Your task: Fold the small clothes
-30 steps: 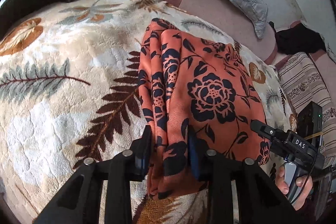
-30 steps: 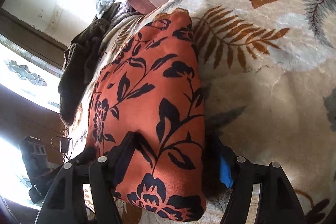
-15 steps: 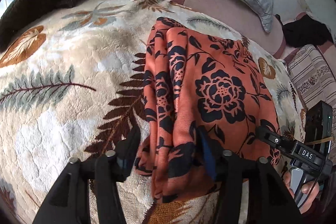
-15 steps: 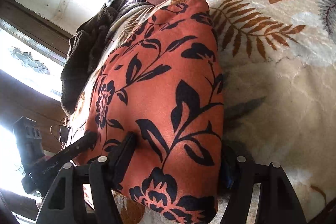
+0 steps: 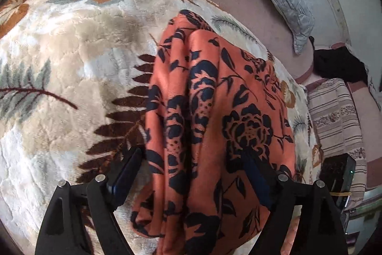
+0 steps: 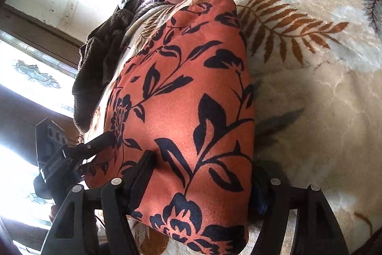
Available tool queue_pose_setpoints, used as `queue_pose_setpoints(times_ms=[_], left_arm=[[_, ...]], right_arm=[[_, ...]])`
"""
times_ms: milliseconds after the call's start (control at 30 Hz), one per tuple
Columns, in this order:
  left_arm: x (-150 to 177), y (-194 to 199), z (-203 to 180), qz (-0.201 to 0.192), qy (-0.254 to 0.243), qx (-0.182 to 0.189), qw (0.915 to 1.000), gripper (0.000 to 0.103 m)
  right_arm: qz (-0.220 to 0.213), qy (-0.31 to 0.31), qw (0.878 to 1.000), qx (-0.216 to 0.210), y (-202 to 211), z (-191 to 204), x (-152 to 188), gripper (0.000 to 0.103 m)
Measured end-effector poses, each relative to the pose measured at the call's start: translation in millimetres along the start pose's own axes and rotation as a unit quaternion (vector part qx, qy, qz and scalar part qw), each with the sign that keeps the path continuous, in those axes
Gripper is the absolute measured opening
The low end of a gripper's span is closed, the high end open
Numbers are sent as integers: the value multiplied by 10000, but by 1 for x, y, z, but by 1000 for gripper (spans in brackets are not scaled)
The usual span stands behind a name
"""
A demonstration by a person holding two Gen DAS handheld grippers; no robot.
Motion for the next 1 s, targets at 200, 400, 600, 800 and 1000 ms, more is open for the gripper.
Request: queue_pose_setpoints(times_ms=[200,400,600,800,1000], left_arm=[[-2,-1,-19,-418,-567,-613,9956,39],[-8,-5,-23,-506,-610,-1245,9891,69],[-9,-3,-8,-582,-439,-1745,9820,94],[-8,-2,-2,-485,-263,-1557,9863,94],[-8,-4,-6,-426,-163,-1449,9884,93]], right_arm=[[-8,-409,9987,-312,1,-11,-10,74],[-41,-408,9987,-302,1,-10,-8,74],[-59,-342,9991,-253,1,-8,-11,74],[-310,-526,9975,-360,8,-14,-34,74],[-559,-630,9956,-401,7,-18,-59,74]])
Point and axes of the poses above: each gripper's, at about its wrist camera, not at the fingertips, and y roughly against the way its jaws point, z to its left, x to its underside, the point moved 5 cm from there along -y, roughly the way its jaws point, and after that the axes turned 3 degrees about z, right-handed, at the moved point
